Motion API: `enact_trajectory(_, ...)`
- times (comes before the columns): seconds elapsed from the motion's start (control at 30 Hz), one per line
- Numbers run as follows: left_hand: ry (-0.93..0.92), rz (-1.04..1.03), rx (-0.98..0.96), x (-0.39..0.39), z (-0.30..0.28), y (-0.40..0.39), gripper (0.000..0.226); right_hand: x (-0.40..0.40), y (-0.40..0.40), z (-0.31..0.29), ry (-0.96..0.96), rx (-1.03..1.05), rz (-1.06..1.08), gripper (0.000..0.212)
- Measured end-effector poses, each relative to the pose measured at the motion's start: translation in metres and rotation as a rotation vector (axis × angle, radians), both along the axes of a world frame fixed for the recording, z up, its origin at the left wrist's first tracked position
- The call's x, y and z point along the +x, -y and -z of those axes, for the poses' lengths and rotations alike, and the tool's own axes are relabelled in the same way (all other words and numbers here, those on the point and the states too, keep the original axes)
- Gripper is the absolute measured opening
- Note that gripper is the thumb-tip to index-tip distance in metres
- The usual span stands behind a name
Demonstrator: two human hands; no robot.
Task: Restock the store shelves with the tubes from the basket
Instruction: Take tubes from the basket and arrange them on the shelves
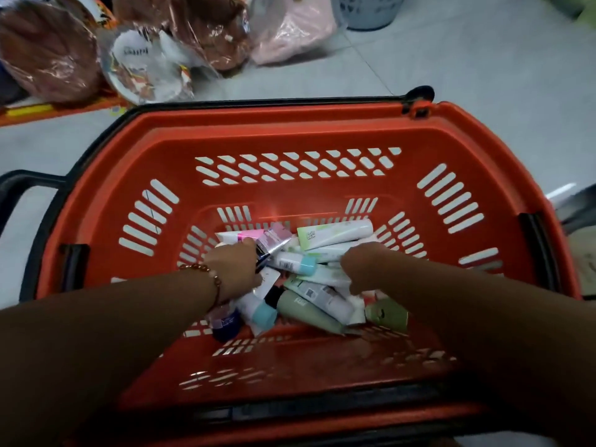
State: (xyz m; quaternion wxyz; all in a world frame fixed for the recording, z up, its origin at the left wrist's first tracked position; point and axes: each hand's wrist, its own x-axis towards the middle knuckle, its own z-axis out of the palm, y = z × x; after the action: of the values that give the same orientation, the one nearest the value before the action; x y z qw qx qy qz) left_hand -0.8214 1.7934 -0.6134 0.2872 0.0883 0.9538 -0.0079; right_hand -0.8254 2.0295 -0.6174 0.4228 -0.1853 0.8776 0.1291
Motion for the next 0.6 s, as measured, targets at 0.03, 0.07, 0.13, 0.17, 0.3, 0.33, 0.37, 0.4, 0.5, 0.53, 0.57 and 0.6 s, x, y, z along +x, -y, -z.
enact_trajectory(0.03,0.035,-0.024,0.016,-0.003,-0.004,0.000,0.047,0.002,-0.001,-0.003,0.039,-0.016,0.048,0.049)
enact_trajectory(0.07,0.088,-0.065,0.047,-0.007,-0.007,0.001,0.045,0.003,-0.001,-0.009,0.070,-0.035,0.096,0.051)
enact_trajectory(0.13,0.253,-0.211,0.233,-0.014,-0.015,0.002,0.038,0.005,-0.003,-0.024,0.116,-0.050,0.178,0.050)
enact_trajectory(0.17,0.346,-0.299,0.374,-0.015,-0.021,0.002,0.035,0.007,-0.006,-0.032,0.133,-0.053,0.211,0.046)
enact_trajectory(0.3,0.521,-0.513,0.688,-0.009,-0.059,0.002,0.030,0.019,-0.025,-0.078,0.195,-0.080,0.328,0.046)
enact_trajectory(0.33,0.562,-0.554,0.742,-0.006,-0.074,0.002,0.029,0.024,-0.030,-0.098,0.188,-0.087,0.342,0.045)
enact_trajectory(0.37,0.600,-0.591,0.793,-0.004,-0.091,0.001,0.030,0.031,-0.036,-0.121,0.174,-0.109,0.380,0.043)
enact_trajectory(0.4,0.623,-0.625,0.846,-0.002,-0.108,0.000,0.031,0.039,-0.042,-0.148,0.154,-0.155,0.452,0.042)
enact_trajectory(0.5,0.640,-0.718,1.028,0.008,-0.165,-0.011,0.020,0.075,-0.066,-0.224,0.069,-0.439,0.801,0.043)
enact_trajectory(0.53,0.650,-0.716,1.079,0.014,-0.187,-0.018,0.018,0.090,-0.076,-0.246,0.081,-0.574,0.966,0.039)
enact_trajectory(0.57,0.660,-0.704,1.126,0.022,-0.210,-0.028,0.018,0.107,-0.085,-0.267,0.121,-0.710,1.126,0.032)
enact_trajectory(0.6,0.668,-0.682,1.177,0.030,-0.232,-0.040,0.017,0.125,-0.094,-0.287,0.155,-0.832,1.261,0.026)
